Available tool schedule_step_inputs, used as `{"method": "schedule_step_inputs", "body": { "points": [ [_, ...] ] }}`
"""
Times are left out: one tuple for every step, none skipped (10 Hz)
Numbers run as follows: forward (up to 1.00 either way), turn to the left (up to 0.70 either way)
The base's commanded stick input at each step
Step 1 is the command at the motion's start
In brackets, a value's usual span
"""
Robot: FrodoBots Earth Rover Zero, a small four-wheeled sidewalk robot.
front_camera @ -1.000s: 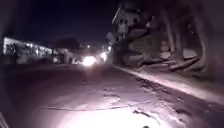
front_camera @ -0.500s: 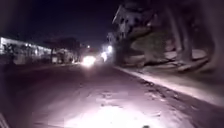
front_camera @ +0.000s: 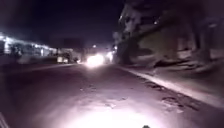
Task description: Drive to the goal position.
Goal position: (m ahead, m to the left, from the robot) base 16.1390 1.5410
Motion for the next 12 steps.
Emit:
{"method": "schedule_step_inputs", "body": {
  "points": [
    [0.70,0.35],
    [0.70,0.13],
    [0.70,0.00],
    [0.70,0.00],
    [0.70,0.00],
    [0.70,0.00],
    [0.70,0.00],
    [0.70,0.00],
    [0.70,0.00],
    [0.70,0.00],
    [0.70,-0.19],
    [0.70,-0.35]
  ]
}}
